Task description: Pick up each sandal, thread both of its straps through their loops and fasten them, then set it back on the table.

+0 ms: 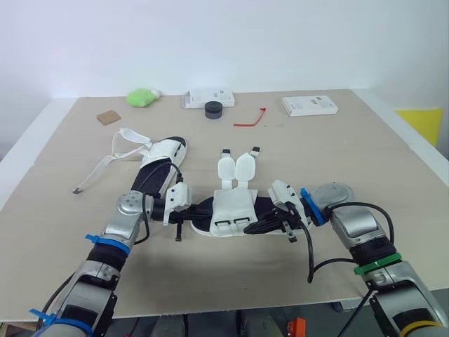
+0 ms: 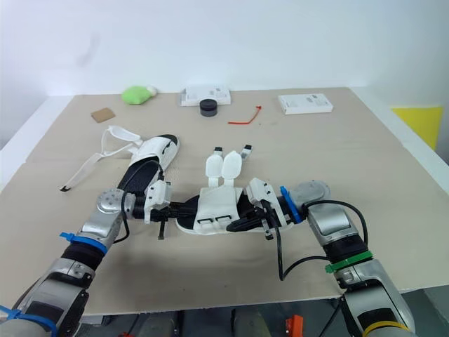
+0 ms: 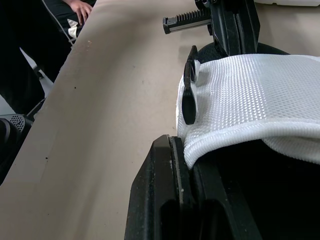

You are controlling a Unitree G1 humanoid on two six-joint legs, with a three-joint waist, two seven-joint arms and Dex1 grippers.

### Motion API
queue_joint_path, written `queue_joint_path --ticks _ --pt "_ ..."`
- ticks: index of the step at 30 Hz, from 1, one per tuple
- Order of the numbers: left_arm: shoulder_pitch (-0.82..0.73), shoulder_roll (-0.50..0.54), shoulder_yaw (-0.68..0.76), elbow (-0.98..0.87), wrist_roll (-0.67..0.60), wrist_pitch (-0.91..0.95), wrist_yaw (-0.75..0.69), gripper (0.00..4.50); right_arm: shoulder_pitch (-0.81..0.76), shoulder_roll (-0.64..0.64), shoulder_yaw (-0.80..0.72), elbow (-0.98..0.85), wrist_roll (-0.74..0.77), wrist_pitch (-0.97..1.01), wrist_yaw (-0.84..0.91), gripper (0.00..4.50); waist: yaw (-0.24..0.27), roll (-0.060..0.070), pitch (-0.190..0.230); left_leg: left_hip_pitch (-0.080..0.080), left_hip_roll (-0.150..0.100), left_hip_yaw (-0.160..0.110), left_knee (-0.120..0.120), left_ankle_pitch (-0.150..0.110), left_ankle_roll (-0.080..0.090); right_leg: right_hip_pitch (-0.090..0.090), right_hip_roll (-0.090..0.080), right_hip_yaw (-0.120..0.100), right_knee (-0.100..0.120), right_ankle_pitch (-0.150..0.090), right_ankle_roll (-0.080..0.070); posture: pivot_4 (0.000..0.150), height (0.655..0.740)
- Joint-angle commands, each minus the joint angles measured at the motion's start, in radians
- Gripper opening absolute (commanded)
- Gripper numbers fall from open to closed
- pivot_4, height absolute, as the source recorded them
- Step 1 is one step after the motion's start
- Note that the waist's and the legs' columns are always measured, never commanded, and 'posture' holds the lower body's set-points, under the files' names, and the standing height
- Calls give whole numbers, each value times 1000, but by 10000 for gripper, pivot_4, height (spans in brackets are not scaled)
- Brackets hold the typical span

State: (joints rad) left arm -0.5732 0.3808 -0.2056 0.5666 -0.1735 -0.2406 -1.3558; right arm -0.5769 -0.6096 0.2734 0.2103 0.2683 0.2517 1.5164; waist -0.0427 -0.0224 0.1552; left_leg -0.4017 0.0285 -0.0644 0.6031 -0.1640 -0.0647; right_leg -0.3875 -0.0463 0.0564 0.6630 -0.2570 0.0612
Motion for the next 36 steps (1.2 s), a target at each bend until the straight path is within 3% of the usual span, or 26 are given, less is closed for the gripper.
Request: queue_joint_path --ticks 1,18,21,28,33,36 --pt "61 19 -159 107 163 51 -35 989 -20 -6 -52 -34 32 -3 -16 0 1 0 0 0 0 0 0 0 0 0 0 0 0 0 0 1500 7400" --pt "74 11 -163 77 128 131 -47 989 -7 -19 -64 -51 44 9 -28 0 1 1 -3 1 0 -2 0 0 0 -1 0 -1 -3 0 0 1500 7400" --pt "80 14 -165 74 132 121 -48 0 -14 -26 -65 -45 50 43 -29 9707 0 3 -4 1 0 -2 -1 0 0 0 0 -1 -6 0 0 1500 7400" --pt "86 12 -163 66 138 107 -48 0 -6 -100 -133 -60 78 60 -16 42480 1 8 -9 0 -1 -3 -3 -5 -1 5 0 -1 -15 -1 1 1500 7400" --pt "87 14 -158 59 138 105 -50 0 -22 -193 -224 -44 137 110 10 42480 7 8 -10 0 -2 -3 -3 -7 0 9 0 -1 -16 -4 3 1500 7400" --pt "85 14 -154 65 139 99 -43 0 -156 -188 -301 77 187 204 -65 42480 6 10 -10 0 -2 -3 -2 -8 1 8 0 0 -16 -4 3 1500 7400"
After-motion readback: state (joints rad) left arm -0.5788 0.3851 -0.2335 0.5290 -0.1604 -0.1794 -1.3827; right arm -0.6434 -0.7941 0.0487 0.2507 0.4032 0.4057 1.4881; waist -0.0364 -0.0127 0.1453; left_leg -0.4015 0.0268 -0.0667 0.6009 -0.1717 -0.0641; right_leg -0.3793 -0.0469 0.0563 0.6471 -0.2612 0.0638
